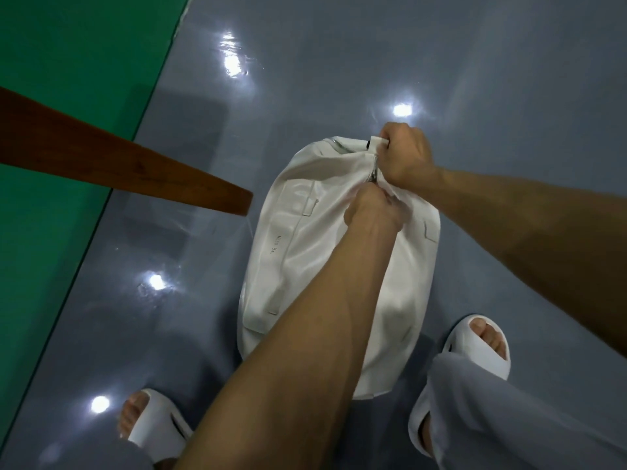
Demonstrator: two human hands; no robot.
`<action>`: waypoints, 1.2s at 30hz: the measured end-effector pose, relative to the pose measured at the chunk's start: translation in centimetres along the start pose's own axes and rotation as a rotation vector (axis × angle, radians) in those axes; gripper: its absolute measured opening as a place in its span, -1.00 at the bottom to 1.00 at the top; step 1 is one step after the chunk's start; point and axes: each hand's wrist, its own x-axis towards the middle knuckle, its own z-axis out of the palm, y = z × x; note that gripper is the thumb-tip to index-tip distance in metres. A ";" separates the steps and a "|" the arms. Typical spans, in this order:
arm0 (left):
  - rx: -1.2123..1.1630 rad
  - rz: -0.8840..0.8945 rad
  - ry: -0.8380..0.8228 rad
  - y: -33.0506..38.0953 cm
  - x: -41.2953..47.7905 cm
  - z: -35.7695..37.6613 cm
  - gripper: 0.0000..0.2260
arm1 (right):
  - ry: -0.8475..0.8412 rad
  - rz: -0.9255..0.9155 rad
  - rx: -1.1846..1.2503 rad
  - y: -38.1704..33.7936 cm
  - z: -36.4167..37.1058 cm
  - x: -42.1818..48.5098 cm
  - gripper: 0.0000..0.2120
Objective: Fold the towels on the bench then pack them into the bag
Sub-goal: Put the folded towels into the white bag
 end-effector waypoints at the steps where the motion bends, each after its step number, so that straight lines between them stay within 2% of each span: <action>1: -0.003 0.000 -0.059 0.1 0.1 -0.1 -0.94 | 0.016 -0.008 0.007 -0.1 0.1 -0.2 -0.87; 3: -0.093 -0.018 -0.170 0.4 0.4 -0.5 -0.85 | 0.040 -0.040 0.042 -0.1 0.3 -0.5 -0.90; 7: 0.137 0.018 -0.160 0.8 -0.2 -0.4 -0.78 | 0.038 -0.077 0.142 0.4 0.3 -1.0 -0.88; 8: 0.225 0.088 -0.153 0.8 0.0 -0.7 -0.75 | 0.036 -0.078 0.153 0.6 0.3 -1.0 -0.88; 10: 0.342 0.203 -0.104 1.1 1.0 -0.8 -0.75 | 0.032 -0.088 0.131 0.6 0.6 -1.0 -0.86; 12: 0.272 0.233 -0.070 1.9 0.7 -1.0 -0.86 | 0.038 -0.095 0.090 0.2 1.1 -1.0 -0.84; 14: 0.330 0.282 0.035 2.6 1.0 -1.2 -0.78 | 0.052 -0.088 0.058 -0.2 1.6 -1.1 -0.83; 15: 0.447 0.294 0.088 2.8 0.7 -1.4 -0.76 | 0.059 -0.082 0.052 -0.3 1.8 -1.1 -0.84; 17: 0.517 0.273 -0.025 3.0 0.6 -1.7 -0.81 | 0.076 -0.059 0.070 -0.3 1.7 -1.2 -0.84; 18: 0.536 0.251 -0.049 3.0 0.9 -1.8 -0.77 | 0.083 -0.045 0.082 -0.3 1.6 -1.2 -0.84; 20: 0.372 0.147 -0.145 2.9 0.8 -2.0 -0.77 | 0.090 -0.044 0.087 -0.1 1.3 -1.1 -0.84; 23: 0.215 0.059 -0.161 2.8 -0.4 -2.3 -0.80 | 0.075 -0.068 0.062 -0.1 1.5 -1.2 -0.86; 26: 0.188 0.153 -0.090 1.7 -1.5 -3.3 -0.77 | 0.072 -0.086 0.044 0.0 1.6 -1.1 -0.87; 30: 0.317 0.345 0.144 -1.5 -3.5 -4.9 -0.81 | 0.064 -0.120 0.003 0.1 1.3 -1.2 -0.86; 33: 0.313 0.482 0.161 -3.1 -4.1 -7.2 -0.89 | 0.088 -0.189 -0.096 -0.6 1.6 -2.2 -0.85; 36: 0.394 0.468 0.125 -2.6 -4.1 -8.2 -0.89 | 0.111 -0.274 -0.232 -1.5 1.7 -3.8 -0.81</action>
